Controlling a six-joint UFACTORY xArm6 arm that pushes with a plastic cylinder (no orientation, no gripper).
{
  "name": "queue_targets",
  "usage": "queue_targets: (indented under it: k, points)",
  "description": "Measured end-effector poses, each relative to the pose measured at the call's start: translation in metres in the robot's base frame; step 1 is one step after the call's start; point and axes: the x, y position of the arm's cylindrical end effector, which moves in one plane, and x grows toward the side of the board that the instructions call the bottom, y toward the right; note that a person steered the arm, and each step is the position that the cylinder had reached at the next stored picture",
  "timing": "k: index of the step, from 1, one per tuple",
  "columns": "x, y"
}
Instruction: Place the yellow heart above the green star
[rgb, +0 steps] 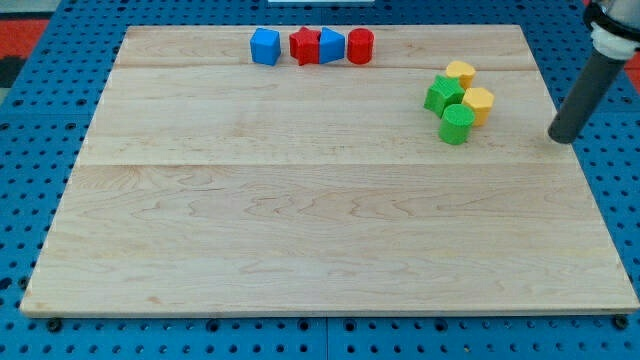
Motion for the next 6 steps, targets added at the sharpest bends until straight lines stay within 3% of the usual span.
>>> queue_targets:
  k: [4,6]
  points:
    - [-0.090,-0.072]
    - [-0.098,-0.084]
